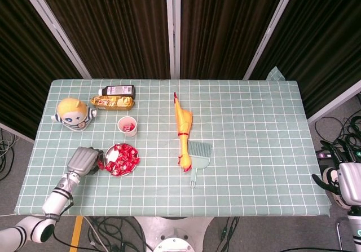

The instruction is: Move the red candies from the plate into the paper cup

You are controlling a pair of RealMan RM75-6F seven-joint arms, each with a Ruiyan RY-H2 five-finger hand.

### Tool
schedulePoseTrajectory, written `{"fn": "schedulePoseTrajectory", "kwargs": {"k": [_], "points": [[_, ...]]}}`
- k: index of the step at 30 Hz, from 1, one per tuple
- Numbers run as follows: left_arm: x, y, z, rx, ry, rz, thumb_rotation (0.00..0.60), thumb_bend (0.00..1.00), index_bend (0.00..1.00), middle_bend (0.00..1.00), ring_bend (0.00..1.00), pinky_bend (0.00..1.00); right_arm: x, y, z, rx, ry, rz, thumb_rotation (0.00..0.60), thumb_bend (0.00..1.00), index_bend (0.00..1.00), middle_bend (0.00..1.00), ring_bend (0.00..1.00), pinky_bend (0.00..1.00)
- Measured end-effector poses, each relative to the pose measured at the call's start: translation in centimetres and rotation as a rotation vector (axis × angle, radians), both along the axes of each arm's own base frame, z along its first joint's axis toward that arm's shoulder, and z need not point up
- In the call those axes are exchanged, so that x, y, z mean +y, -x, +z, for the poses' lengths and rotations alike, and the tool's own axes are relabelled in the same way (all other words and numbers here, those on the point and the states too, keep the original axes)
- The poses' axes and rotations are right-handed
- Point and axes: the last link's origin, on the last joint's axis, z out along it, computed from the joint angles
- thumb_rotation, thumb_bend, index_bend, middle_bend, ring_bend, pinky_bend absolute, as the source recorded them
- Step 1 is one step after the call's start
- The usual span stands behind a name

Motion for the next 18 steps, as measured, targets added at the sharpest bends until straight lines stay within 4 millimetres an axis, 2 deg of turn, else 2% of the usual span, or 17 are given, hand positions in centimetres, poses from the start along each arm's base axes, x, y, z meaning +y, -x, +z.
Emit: {"fn": "schedulePoseTrajectory", "kwargs": {"k": [11,14,18], "points": [[0.4,0.0,0.8,-0.052,-0.031,-0.001,0.600,0.41,0.65,0.73,0.64,0.79,-0.1,-0.2,0.0,0.003,0.001,0.005,0.600,0.09,0.16,0.28,0.09,0.31],[0.8,-0.2,1.6,-0.089,-0.055,0.004,0.600,0.41,0.66,0.73,0.64,0.79,0.0,-0.2,0.1,0.004,0.002,0.007,0.600,0.09,0.16,0.28,0.09,0.31],[2.3,-1.4,3.6,-0.147,-0.121,-0.016,0.600,0.41,0.65,0.73,0.64,0.79,0.0,-0.2,0.1,0.005,0.003,0.008,0.600,0.09,0.16,0.28,0.09,0.32]]}}
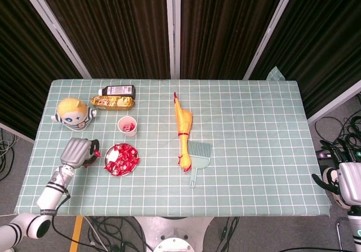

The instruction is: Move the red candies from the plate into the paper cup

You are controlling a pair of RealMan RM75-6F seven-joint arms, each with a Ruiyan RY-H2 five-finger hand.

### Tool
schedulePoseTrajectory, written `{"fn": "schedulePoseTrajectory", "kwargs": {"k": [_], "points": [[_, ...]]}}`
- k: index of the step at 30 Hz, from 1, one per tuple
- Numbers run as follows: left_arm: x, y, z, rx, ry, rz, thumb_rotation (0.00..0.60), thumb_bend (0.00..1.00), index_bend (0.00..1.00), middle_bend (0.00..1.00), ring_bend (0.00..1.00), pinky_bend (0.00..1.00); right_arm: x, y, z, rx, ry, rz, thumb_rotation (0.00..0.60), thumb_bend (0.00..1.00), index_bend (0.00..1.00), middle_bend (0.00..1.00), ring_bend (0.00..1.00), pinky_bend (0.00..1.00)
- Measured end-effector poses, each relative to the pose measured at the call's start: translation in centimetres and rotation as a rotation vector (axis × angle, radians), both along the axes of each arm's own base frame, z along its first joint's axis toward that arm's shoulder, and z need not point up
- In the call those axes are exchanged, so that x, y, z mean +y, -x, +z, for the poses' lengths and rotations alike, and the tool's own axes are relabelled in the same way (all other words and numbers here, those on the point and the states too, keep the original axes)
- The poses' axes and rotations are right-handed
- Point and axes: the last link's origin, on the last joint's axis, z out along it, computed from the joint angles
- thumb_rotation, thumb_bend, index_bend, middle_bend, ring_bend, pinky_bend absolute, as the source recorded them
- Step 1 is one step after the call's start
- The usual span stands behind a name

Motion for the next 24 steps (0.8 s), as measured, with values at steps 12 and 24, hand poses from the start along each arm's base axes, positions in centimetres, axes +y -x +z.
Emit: {"fn": "schedulePoseTrajectory", "kwargs": {"k": [12,24], "points": [[6.6,-8.5,1.8,-0.051,-0.027,-0.173,0.600,0.42,0.65,0.72,0.63,0.79,-0.2,0.3,-0.1,-0.006,-0.005,-0.005,0.600,0.09,0.16,0.28,0.09,0.32],[10.0,-11.2,-1.2,0.125,0.000,-0.197,0.600,0.42,0.58,0.66,0.55,0.74,0.0,0.9,0.3,-0.009,0.007,-0.022,0.600,0.09,0.16,0.28,0.09,0.32]]}}
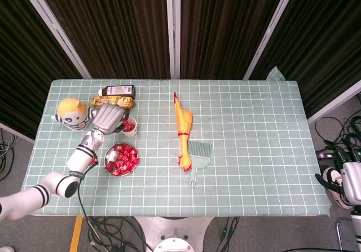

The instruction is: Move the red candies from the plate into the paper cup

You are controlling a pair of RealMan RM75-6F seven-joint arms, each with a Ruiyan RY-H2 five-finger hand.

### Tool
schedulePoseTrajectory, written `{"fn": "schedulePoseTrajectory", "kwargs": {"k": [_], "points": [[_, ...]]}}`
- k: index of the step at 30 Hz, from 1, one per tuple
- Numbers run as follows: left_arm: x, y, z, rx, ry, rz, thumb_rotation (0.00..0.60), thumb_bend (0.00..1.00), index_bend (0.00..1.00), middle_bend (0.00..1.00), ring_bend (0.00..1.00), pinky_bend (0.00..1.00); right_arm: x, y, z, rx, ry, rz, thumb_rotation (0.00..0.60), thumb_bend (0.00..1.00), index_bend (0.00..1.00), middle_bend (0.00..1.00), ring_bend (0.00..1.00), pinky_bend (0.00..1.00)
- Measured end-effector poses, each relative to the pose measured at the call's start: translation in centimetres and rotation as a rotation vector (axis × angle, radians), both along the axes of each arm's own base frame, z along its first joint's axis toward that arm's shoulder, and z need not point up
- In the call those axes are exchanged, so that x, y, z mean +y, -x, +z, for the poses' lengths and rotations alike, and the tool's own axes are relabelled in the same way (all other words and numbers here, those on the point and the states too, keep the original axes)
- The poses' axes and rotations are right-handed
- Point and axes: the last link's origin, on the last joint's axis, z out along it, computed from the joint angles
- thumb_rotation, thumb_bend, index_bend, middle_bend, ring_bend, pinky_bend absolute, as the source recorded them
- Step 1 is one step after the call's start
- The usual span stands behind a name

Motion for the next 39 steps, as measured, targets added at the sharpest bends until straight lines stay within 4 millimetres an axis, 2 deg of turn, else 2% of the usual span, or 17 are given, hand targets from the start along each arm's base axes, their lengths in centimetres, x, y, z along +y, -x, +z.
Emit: {"fn": "schedulePoseTrajectory", "kwargs": {"k": [7,13,18,22,25,31,35,39], "points": [[0.2,0.1,-1.0,0.067,0.017,0.023,0.600,0.41,0.48,0.55,0.44,0.69,0.0,0.1,0.0,0.000,-0.001,-0.002,0.600,0.09,0.16,0.28,0.09,0.32],[0.0,0.2,-0.8,0.091,0.021,0.033,0.600,0.39,0.33,0.41,0.32,0.59,0.0,0.0,0.0,-0.001,0.001,0.000,0.600,0.09,0.16,0.28,0.09,0.32],[-0.7,0.4,0.6,0.055,-0.015,0.044,0.600,0.35,0.31,0.40,0.32,0.57,-0.1,-0.2,-0.1,0.000,-0.003,0.007,0.600,0.09,0.16,0.28,0.09,0.32],[-2.1,1.8,2.4,0.017,-0.047,0.073,0.600,0.30,0.33,0.41,0.32,0.57,-0.2,-0.4,-0.1,0.000,-0.003,0.018,0.600,0.09,0.16,0.28,0.09,0.32],[-4.0,3.9,3.8,0.015,-0.066,0.109,0.600,0.26,0.37,0.47,0.38,0.62,-0.2,-0.4,-0.2,0.001,-0.007,0.020,0.600,0.09,0.16,0.28,0.09,0.32],[-8.2,8.1,5.1,0.016,-0.071,0.181,0.600,0.20,0.48,0.76,0.71,0.91,-0.4,-0.6,-0.3,-0.001,-0.015,0.033,0.600,0.09,0.16,0.28,0.09,0.32],[-10.2,9.9,4.7,0.025,-0.042,0.220,0.600,0.19,0.49,0.86,0.80,0.99,-0.5,-0.8,-0.3,-0.001,-0.014,0.039,0.600,0.09,0.17,0.28,0.09,0.33],[-11.0,11.1,3.8,0.030,-0.015,0.277,0.600,0.18,0.49,0.90,0.84,1.00,-0.4,-0.8,-0.3,-0.001,-0.014,0.040,0.600,0.09,0.17,0.28,0.10,0.33]]}}
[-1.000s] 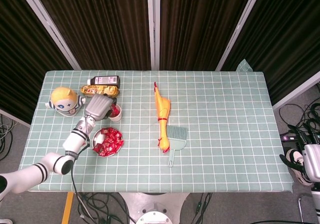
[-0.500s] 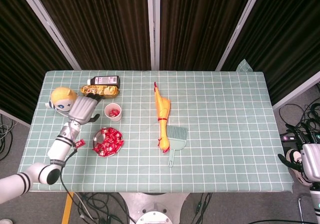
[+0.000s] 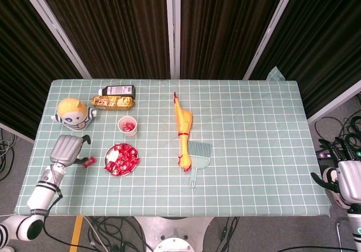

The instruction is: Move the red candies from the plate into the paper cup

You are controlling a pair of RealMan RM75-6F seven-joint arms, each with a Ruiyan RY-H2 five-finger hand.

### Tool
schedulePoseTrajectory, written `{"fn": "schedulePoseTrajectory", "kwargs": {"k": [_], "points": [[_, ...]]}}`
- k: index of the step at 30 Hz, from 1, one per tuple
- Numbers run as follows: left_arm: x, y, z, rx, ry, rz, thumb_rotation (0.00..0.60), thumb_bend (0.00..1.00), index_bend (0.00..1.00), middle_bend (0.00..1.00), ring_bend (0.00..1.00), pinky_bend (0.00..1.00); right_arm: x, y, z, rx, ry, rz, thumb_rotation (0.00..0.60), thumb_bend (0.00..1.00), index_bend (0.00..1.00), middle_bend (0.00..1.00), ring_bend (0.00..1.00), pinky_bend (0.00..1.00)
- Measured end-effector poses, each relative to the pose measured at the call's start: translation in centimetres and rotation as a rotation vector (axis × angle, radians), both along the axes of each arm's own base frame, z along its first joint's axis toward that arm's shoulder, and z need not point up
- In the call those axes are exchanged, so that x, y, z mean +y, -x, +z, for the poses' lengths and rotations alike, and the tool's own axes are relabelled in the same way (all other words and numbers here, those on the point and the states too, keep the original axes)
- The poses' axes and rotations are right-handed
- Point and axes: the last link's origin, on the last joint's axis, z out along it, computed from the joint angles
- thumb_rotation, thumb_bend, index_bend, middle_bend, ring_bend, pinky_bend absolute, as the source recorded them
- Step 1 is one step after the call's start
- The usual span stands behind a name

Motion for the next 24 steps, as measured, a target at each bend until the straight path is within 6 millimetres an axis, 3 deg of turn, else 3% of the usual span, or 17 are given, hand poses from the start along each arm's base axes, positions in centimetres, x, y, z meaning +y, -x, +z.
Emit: {"fn": "schedulePoseTrajectory", "kwargs": {"k": [9,24], "points": [[-1.1,1.8,-2.0,-0.005,0.057,0.120,0.600,0.18,0.49,0.92,0.85,1.00,0.0,-0.1,0.0,0.000,0.000,0.004,0.600,0.09,0.17,0.28,0.10,0.33],[-0.6,2.2,-3.4,0.024,0.133,0.196,0.600,0.20,0.49,0.93,0.85,1.00,0.1,0.1,0.1,0.000,0.003,-0.007,0.600,0.09,0.17,0.28,0.10,0.33]]}}
